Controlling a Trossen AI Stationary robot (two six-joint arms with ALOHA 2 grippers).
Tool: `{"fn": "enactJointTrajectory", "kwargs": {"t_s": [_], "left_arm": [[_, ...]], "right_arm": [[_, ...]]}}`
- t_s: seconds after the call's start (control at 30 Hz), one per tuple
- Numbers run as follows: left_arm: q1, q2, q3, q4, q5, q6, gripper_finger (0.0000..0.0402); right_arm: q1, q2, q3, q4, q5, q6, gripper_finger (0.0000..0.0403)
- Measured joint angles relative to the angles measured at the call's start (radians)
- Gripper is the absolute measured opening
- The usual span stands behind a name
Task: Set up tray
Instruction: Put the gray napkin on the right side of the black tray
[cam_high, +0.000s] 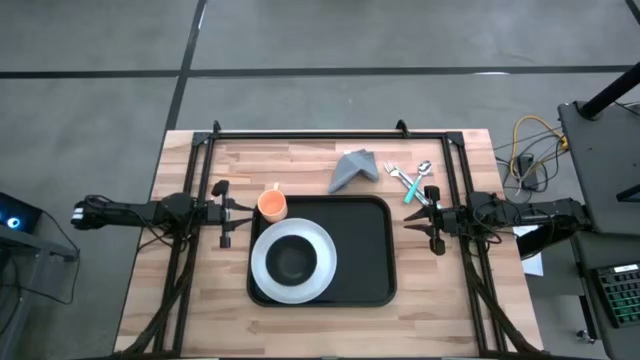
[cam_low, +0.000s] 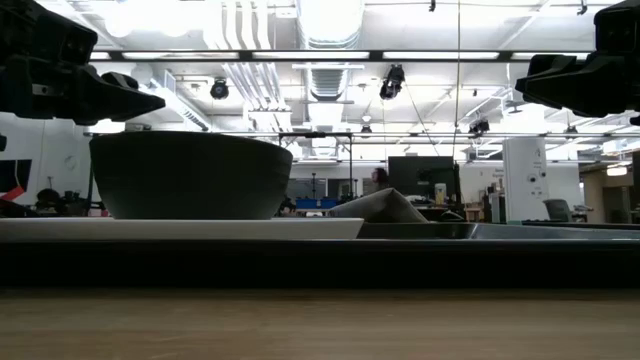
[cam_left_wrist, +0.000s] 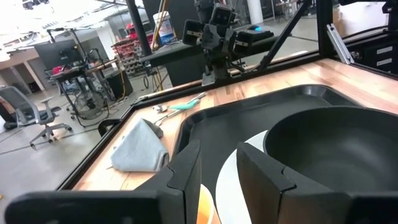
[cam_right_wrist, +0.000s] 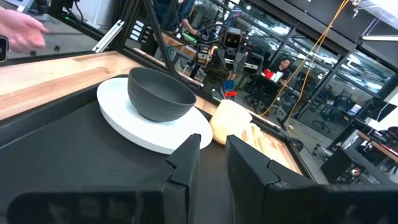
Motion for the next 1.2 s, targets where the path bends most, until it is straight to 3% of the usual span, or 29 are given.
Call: {"fn": "enactJointTrajectory", "kwargs": {"t_s": [0.77, 0.97, 1.2], "left_arm": [[0.0, 0.0, 0.0, 0.0, 0.0, 0.0, 0.0084], [0.0, 0.0, 0.0, 0.0, 0.0, 0.0, 0.0084], [0.0, 0.0, 0.0, 0.0, 0.0, 0.0, 0.0084]], "right_arm": [[0.0, 0.0, 0.0, 0.0, 0.0, 0.0, 0.0068], [0.0, 0.0, 0.0, 0.0, 0.0, -0.109, 0.0068], [0.0, 0.001, 0.0, 0.026, 0.0, -0.094, 0.0068]]}}
